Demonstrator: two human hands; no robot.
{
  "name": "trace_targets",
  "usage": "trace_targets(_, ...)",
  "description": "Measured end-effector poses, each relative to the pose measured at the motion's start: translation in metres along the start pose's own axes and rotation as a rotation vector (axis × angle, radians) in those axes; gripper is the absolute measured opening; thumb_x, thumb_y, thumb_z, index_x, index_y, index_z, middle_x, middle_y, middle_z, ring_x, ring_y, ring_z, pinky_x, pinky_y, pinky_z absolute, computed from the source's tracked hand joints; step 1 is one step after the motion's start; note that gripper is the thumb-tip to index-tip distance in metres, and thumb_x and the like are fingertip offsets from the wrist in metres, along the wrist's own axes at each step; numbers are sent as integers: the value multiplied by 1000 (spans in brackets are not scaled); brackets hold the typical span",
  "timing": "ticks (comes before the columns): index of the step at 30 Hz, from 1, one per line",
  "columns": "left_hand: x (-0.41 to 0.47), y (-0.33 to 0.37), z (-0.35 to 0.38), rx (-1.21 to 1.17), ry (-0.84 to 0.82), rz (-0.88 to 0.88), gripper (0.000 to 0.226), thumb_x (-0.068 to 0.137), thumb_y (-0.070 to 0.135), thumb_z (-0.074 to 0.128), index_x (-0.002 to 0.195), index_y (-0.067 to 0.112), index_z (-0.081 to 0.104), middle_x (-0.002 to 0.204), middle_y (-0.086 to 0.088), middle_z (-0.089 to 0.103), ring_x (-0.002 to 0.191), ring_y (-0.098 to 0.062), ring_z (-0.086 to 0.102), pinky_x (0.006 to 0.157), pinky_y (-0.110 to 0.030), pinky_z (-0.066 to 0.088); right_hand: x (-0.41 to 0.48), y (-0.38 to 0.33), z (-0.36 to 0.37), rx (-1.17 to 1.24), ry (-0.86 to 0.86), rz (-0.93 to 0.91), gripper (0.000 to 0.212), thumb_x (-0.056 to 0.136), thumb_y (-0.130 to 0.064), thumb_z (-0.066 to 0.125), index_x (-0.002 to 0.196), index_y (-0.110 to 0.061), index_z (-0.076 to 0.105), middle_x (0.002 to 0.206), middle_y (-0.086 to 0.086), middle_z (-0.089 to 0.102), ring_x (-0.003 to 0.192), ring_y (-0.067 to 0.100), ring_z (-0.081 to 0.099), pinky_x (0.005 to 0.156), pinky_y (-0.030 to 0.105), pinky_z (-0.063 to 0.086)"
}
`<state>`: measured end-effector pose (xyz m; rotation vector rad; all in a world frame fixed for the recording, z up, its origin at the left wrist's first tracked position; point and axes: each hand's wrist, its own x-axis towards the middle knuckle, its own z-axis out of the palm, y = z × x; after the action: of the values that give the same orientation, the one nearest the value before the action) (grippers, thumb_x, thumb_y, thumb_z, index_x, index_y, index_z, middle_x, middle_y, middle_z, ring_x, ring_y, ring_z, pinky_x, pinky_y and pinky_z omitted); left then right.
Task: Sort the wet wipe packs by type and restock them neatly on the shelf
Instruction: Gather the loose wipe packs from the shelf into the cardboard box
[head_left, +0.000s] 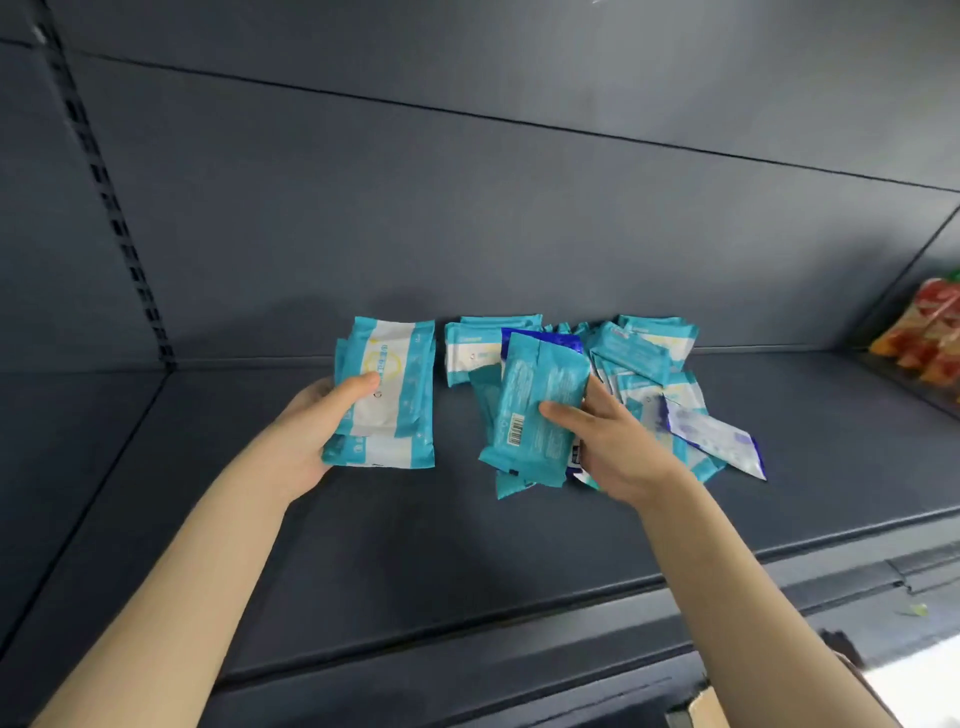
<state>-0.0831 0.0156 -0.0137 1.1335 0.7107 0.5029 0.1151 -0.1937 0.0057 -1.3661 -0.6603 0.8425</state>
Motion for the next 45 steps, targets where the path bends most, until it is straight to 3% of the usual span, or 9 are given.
trace_targets(5, -27, -18, 100, -35, -159, -18, 25, 94, 31, 62, 116, 21, 66, 108, -2, 75, 96, -18, 72, 75, -34, 55, -78, -16, -78, 164, 175, 45, 33, 98, -4, 51, 129, -15, 55, 116, 6, 71, 98, 26, 72, 68, 40, 60)
trace_targets(9, -66, -48, 197, -72, -298, -81, 26, 92, 34, 63, 114, 21, 67, 106, -2, 75, 92, -18, 72, 72, -32, 57, -158, -11, -148, 310, 338, 79, 41, 95, -12, 49, 136, -10, 51, 114, 12, 69, 87, 27, 71, 69, 37, 59)
trace_targets(12, -105, -84, 266, -104, -432, -110, 37, 85, 38, 62, 118, 22, 66, 111, -1, 74, 93, -13, 72, 67, -28, 58, -234, 1, -198, 364, 447, 85, 29, 98, -16, 53, 127, -12, 55, 106, 10, 72, 79, 23, 73, 62, 34, 59)
trace_targets(16, -154, -144, 347, 12, -548, -137, 27, 91, 31, 62, 115, 22, 66, 99, 2, 76, 86, -12, 73, 62, -27, 57, -334, 29, -261, 389, 625, 112, 35, 94, -19, 62, 127, -8, 54, 102, 12, 74, 77, 22, 74, 62, 35, 60)
trace_targets(24, -200, -272, 449, 257, -619, -278, 30, 85, 28, 72, 114, 22, 64, 99, -2, 76, 95, -24, 70, 78, -39, 57, -460, 105, -359, 532, 994, 212, 38, 95, -20, 60, 130, -5, 53, 97, 13, 73, 69, 22, 73, 54, 33, 59)
trace_targets(29, -191, -358, 493, 392, -661, -441, 38, 86, 34, 71, 122, 27, 61, 109, 0, 74, 104, -22, 69, 95, -45, 52, -490, 168, -413, 585, 1220, 356, 36, 95, -30, 63, 127, -17, 53, 111, 8, 71, 89, 23, 71, 64, 36, 58)
trace_targets(32, -175, -408, 517, 501, -659, -523, 46, 82, 43, 73, 124, 31, 59, 114, 1, 72, 107, -21, 68, 99, -46, 51, -488, 204, -446, 602, 1328, 416, 37, 96, -37, 60, 127, -18, 52, 108, 6, 71, 86, 22, 72, 61, 35, 57)
trace_targets(38, -144, -499, 571, 682, -638, -670, 30, 91, 47, 64, 115, 31, 58, 107, 2, 70, 96, -18, 67, 73, -31, 54, -472, 273, -515, 568, 1478, 538, 34, 97, -32, 60, 125, -15, 49, 100, 4, 68, 80, 21, 70, 55, 32, 56)
trace_targets(45, -104, -633, 617, 803, -586, -725, 33, 90, 56, 60, 113, 34, 56, 111, 7, 69, 100, -15, 67, 94, -40, 54, -457, 396, -606, 437, 1476, 676, 32, 94, -28, 66, 120, -12, 56, 104, 6, 71, 86, 24, 71, 73, 40, 59)
